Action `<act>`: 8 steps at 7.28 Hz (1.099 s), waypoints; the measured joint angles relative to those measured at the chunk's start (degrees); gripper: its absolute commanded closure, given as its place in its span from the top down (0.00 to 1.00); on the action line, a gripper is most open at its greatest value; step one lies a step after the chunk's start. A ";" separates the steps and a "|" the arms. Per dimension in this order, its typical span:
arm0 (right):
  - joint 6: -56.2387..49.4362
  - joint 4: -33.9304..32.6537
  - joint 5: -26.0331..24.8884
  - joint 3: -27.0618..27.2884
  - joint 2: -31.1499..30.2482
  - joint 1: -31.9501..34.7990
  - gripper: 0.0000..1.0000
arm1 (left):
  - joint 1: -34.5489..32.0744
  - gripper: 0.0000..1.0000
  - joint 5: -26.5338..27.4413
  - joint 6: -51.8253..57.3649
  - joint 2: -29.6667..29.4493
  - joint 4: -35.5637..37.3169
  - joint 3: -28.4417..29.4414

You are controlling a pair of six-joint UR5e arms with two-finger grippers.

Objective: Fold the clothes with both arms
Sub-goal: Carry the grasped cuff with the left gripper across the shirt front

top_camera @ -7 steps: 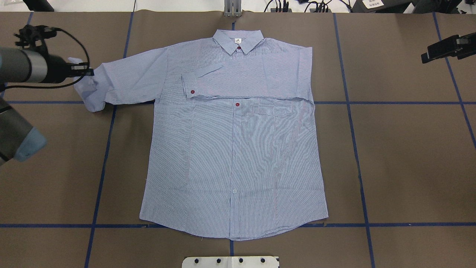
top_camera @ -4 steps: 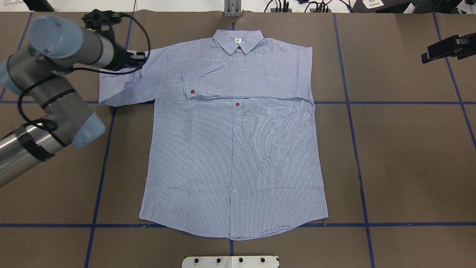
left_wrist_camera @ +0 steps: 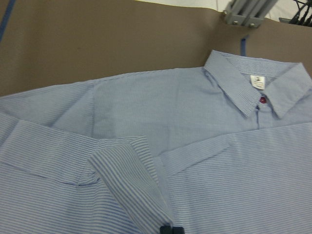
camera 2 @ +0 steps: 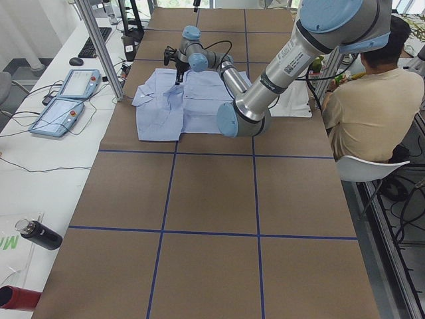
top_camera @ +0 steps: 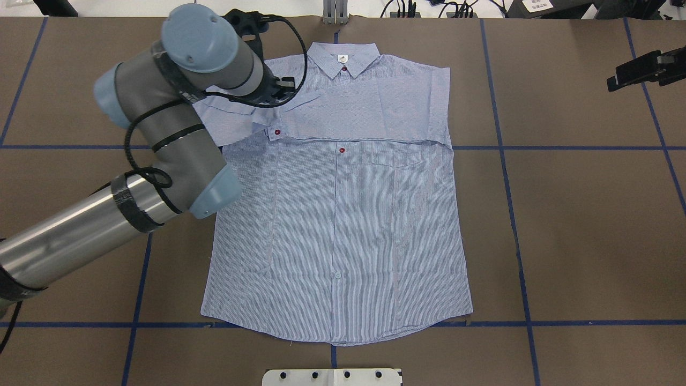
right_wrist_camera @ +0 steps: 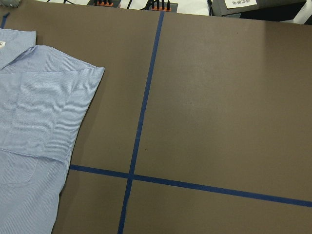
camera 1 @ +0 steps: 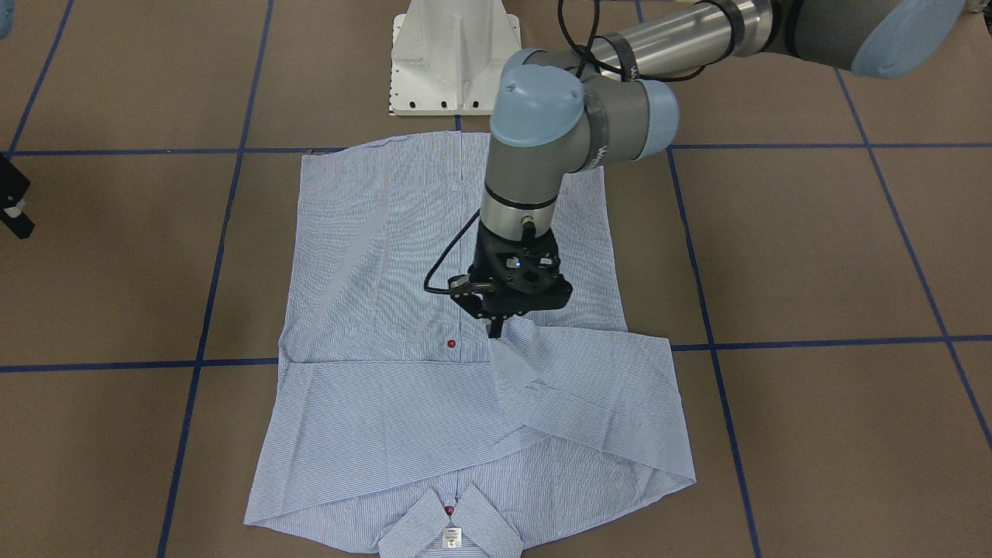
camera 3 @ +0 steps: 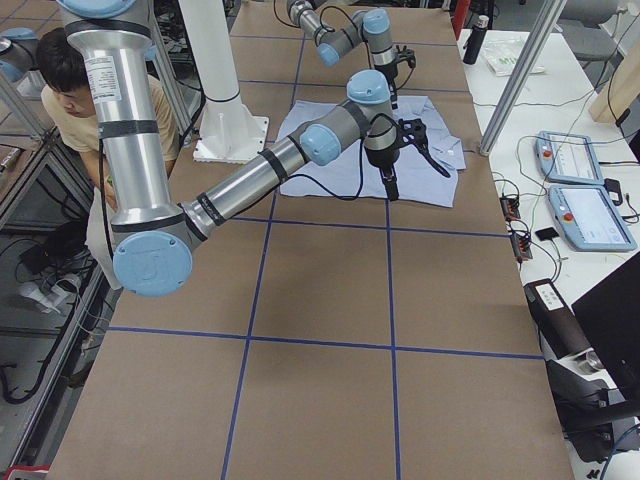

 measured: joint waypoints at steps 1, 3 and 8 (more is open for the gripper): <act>0.00 0.00 0.04 -0.04 0.00 0.00 1.00 | 0.61 0.00 0.53 -0.69 -3.65 0.05 4.26; 0.00 0.00 0.07 -0.07 0.00 0.00 1.00 | 1.41 0.00 1.14 -1.25 -7.91 -0.30 9.59; 0.00 0.00 0.06 -0.13 -0.07 0.00 1.00 | 6.76 0.00 5.22 -3.67 -12.31 -3.99 17.30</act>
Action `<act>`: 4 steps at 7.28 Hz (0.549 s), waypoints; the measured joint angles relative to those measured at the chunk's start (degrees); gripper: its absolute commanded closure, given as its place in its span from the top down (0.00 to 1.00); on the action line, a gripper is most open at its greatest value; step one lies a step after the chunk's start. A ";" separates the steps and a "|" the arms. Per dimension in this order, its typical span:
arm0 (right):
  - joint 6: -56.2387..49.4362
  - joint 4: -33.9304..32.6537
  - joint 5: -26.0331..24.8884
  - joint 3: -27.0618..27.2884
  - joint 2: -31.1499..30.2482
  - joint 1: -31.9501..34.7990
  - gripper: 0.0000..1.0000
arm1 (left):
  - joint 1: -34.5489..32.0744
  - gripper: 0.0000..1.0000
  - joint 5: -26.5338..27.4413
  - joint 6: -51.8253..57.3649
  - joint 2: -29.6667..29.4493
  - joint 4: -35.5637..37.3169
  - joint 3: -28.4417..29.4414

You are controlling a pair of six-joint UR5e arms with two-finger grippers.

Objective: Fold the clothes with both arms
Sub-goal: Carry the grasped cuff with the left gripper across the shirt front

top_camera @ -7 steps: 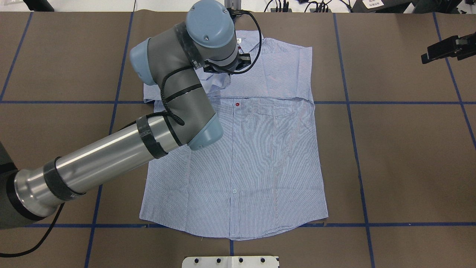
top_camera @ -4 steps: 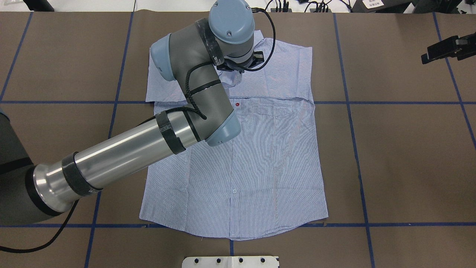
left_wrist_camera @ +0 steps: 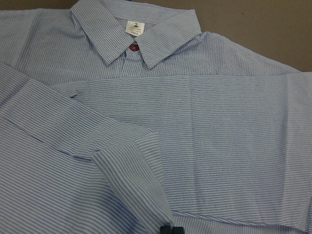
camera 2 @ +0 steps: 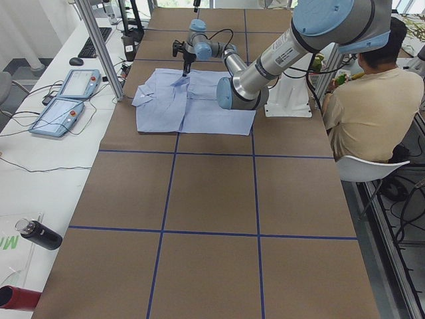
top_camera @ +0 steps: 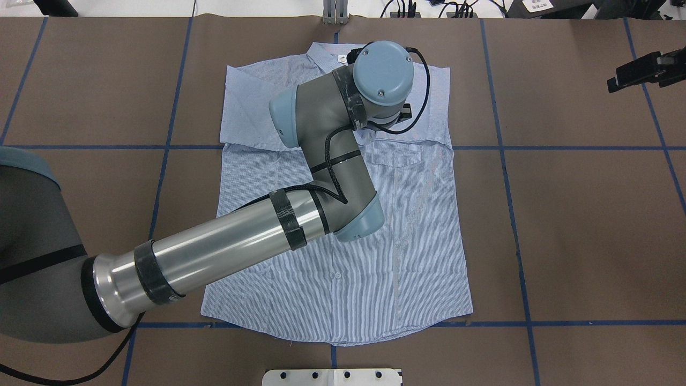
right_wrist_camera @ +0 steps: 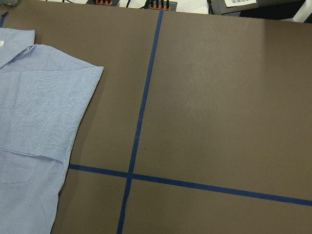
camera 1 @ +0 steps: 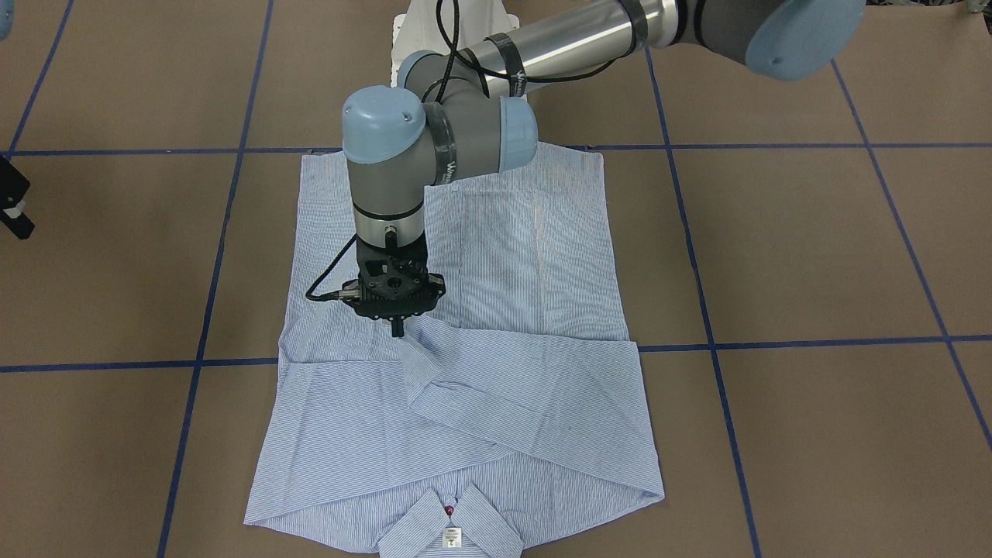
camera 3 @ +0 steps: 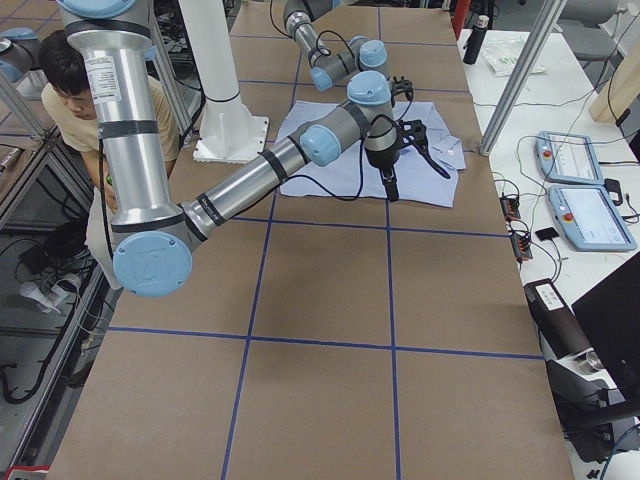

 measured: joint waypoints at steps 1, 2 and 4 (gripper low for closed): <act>0.02 0.00 -0.02 -0.04 -0.01 0.00 1.00 | 1.00 0.50 0.53 -0.33 -0.92 -0.89 1.21; 0.06 0.00 -0.02 -0.04 0.00 0.00 1.00 | 1.83 1.00 0.77 -0.47 -1.92 -1.45 2.25; 0.09 0.00 -0.06 -0.06 0.03 0.00 1.00 | 2.88 1.00 0.93 -0.50 -2.73 -4.51 3.86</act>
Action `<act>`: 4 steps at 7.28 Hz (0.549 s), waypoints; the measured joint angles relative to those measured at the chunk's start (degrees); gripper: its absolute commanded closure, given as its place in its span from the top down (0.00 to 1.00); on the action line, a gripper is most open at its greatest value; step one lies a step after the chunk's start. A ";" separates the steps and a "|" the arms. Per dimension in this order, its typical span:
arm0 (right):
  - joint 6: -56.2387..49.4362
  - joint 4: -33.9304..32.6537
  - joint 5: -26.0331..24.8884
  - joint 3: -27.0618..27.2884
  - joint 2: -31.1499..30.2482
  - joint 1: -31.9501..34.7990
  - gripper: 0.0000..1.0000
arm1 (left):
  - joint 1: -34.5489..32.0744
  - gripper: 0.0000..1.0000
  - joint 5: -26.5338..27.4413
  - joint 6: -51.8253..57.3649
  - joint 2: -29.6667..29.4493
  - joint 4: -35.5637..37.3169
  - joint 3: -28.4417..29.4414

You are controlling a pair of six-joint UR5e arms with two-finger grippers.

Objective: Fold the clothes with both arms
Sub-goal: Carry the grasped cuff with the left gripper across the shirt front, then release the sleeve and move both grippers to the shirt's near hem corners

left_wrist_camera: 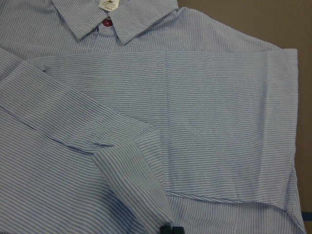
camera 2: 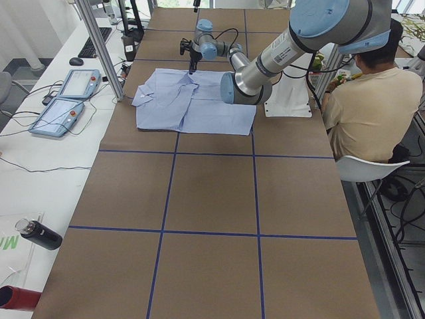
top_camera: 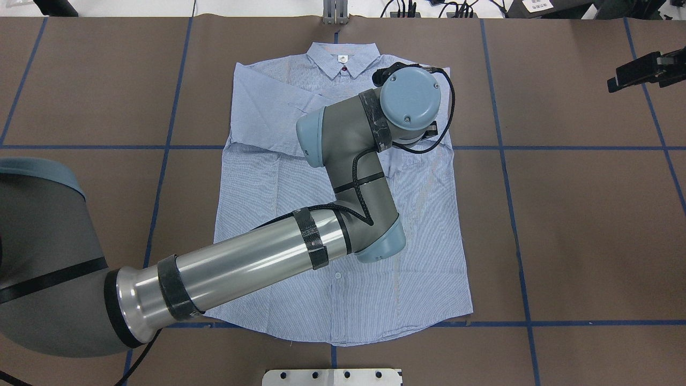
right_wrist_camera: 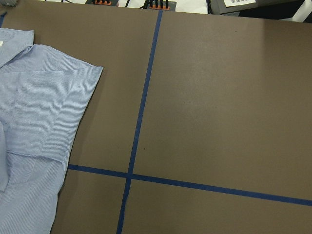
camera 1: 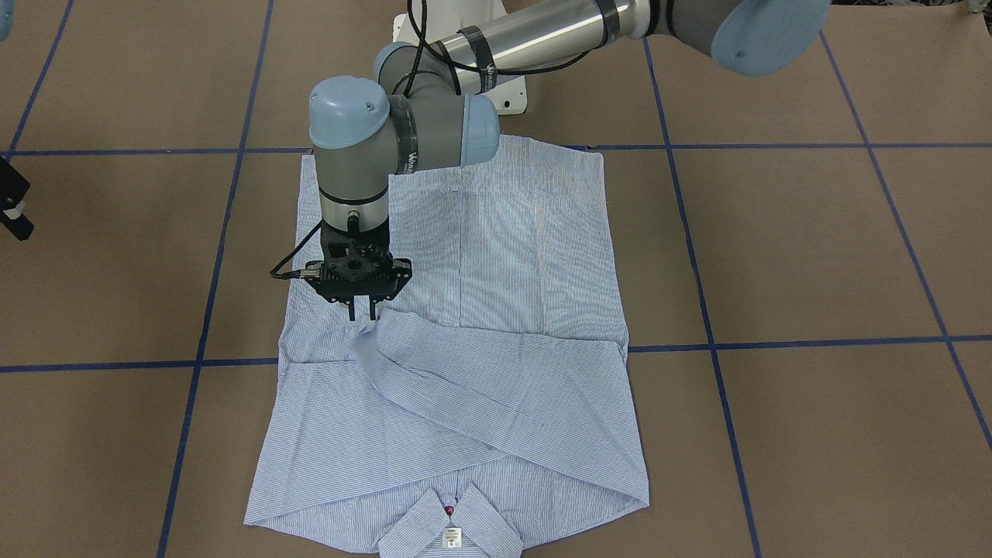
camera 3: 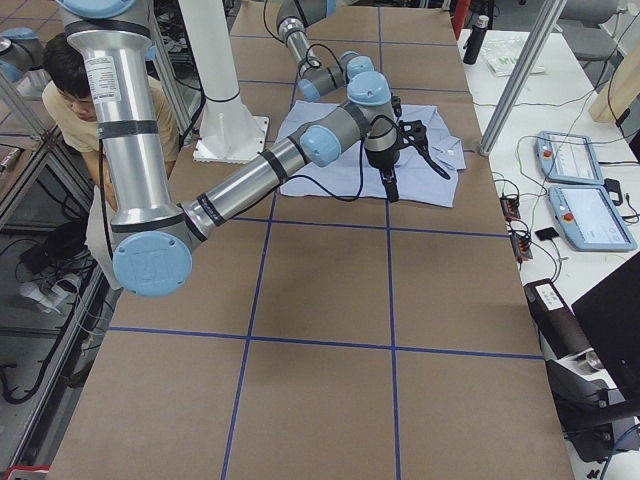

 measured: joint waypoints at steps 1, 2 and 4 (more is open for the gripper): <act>0.02 0.00 0.00 -0.02 0.02 0.00 1.00 | 0.27 1.00 0.02 0.05 -0.40 -1.39 0.35; 0.49 0.02 -0.01 0.01 0.09 -0.06 1.00 | 0.39 1.00 -0.07 0.27 -0.88 -1.94 0.37; 7.39 1.78 -0.72 0.48 0.70 -2.56 1.00 | 0.28 1.00 -0.39 3.09 -0.24 -1.04 -1.65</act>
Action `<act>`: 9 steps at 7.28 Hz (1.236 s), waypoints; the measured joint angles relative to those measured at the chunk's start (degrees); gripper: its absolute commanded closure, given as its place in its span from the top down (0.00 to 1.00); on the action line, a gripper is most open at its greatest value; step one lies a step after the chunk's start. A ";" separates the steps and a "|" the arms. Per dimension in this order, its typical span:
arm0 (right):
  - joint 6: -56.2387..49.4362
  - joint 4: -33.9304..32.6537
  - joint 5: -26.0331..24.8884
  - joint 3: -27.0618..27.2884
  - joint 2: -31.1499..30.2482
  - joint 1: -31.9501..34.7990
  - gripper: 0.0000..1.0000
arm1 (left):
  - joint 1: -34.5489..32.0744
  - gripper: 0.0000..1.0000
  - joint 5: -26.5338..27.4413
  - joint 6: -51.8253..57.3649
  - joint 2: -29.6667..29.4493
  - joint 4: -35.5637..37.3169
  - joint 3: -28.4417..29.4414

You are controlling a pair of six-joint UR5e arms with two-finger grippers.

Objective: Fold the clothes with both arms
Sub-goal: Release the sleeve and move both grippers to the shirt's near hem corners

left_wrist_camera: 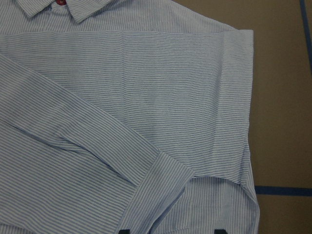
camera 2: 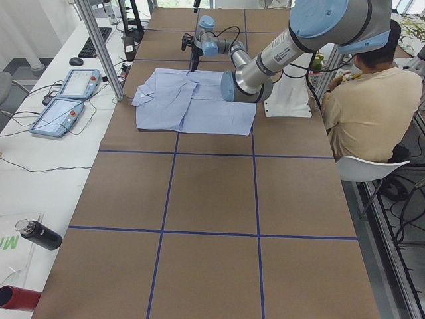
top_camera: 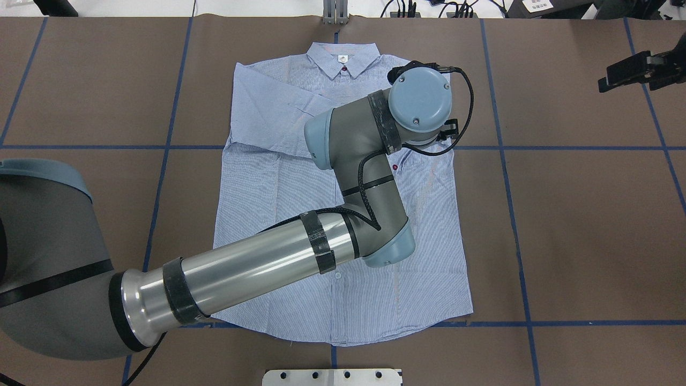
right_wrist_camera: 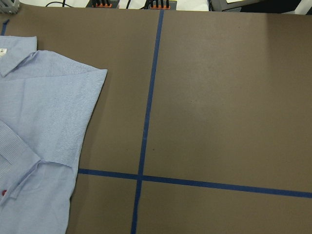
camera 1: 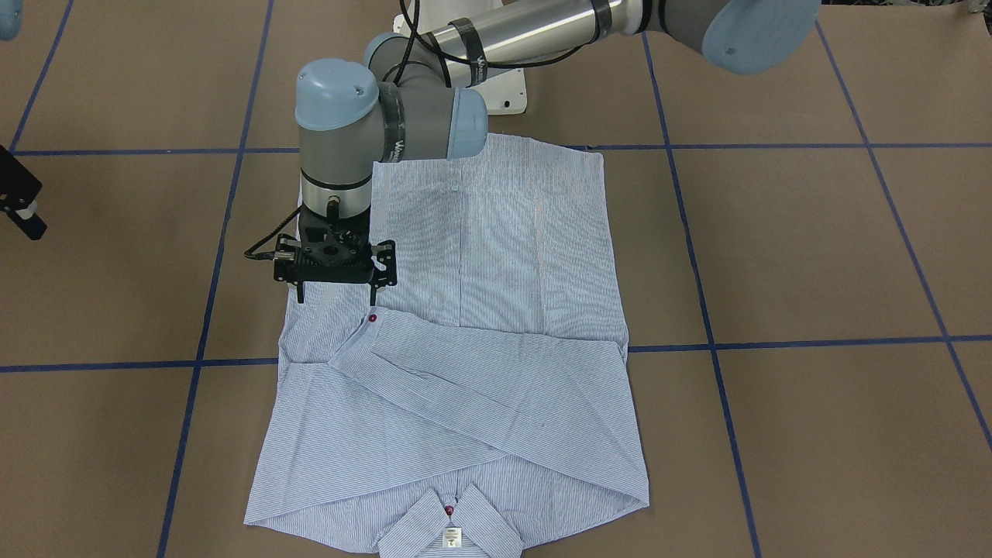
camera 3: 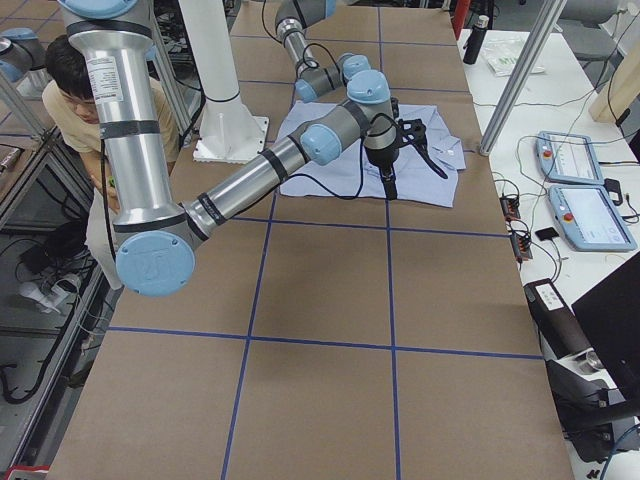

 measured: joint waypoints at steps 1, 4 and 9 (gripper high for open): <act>7.03 3.30 -2.67 0.22 0.29 -3.79 1.00 | -0.10 1.00 -0.06 1.89 2.70 1.44 -3.97; 27.79 7.32 -20.78 4.10 0.47 -22.86 1.00 | -0.96 1.00 -0.07 9.83 19.96 7.88 -28.21; 53.34 -4.85 -51.10 14.74 -1.49 -57.63 1.00 | -0.87 1.00 -0.11 13.63 56.52 8.52 -65.10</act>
